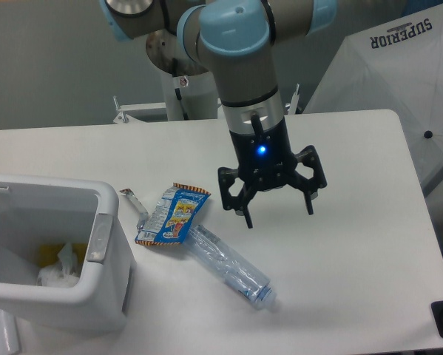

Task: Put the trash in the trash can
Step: 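Lower the open gripper toward the clear plastic water bottle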

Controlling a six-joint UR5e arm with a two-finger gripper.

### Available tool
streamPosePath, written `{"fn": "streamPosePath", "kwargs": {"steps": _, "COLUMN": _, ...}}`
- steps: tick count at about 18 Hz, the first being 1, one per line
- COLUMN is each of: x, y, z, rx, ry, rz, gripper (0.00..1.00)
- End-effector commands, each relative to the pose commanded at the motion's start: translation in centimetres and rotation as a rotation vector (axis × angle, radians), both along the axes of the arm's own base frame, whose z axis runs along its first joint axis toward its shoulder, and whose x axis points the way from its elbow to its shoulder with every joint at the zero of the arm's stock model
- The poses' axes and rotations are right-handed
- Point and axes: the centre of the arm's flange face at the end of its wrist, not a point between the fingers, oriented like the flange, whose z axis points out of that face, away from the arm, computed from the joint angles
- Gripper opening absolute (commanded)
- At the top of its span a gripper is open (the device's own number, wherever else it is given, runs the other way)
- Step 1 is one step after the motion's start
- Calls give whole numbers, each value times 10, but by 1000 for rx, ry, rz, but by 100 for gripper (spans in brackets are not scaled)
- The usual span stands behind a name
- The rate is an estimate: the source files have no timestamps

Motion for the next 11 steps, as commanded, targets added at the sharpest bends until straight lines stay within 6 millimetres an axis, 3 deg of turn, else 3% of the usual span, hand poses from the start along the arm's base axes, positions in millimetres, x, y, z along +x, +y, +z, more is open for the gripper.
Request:
{"fn": "streamPosePath", "kwargs": {"steps": 4, "x": -2, "y": 2, "z": -6, "rx": -17, "ry": 3, "rz": 8, "gripper": 100}}
{"fn": "streamPosePath", "kwargs": {"steps": 9, "x": -13, "y": 13, "z": -46, "rx": -70, "ry": -39, "rz": 27, "gripper": 100}}
{"fn": "streamPosePath", "kwargs": {"steps": 11, "x": -12, "y": 13, "z": -72, "rx": -91, "ry": -69, "rz": 28, "gripper": 100}}
